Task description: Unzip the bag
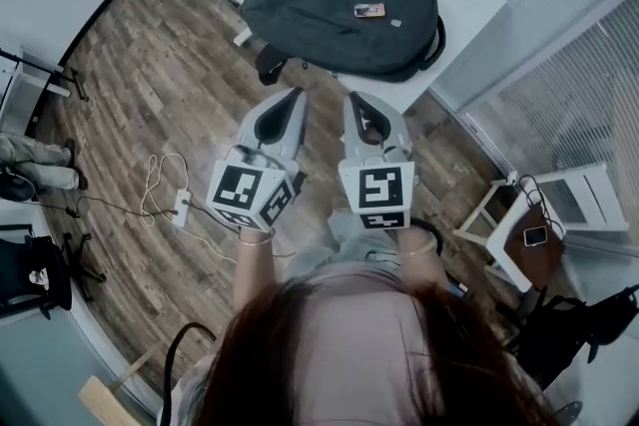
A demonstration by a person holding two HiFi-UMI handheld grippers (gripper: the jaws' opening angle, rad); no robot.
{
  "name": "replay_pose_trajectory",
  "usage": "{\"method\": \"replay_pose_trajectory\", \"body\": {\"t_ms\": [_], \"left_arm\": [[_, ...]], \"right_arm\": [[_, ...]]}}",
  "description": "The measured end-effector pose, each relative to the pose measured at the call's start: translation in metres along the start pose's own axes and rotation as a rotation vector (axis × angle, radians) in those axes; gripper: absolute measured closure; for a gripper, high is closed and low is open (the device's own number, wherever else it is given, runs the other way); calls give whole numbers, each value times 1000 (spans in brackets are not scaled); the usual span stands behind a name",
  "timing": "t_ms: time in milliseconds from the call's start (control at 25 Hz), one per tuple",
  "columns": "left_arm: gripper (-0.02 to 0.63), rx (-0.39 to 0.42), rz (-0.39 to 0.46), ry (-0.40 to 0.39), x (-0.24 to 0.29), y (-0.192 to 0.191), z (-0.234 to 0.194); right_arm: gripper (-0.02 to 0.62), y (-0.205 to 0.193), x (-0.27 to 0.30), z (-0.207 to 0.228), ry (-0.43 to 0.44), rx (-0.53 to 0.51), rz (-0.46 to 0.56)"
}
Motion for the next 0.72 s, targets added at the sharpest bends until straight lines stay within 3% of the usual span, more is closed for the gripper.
{"method": "replay_pose_trajectory", "body": {"t_ms": [480, 720], "left_arm": [[603, -36, -63, -43, 32, -27, -45], [603, -51, -84, -91, 48, -44, -72]], "right_arm": [[561, -28, 53, -14, -4, 16, -103], [548, -47, 78, -27, -48, 22, -164]]}}
Point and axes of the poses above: the fingertips, and each gripper's own axes: x forward along the fingers, z to its right, y out of its top, the point moved 8 cm from there along -x, backward along the fingers, and after that the axes turned 7 degrees about -y, right-handed, at the moved point
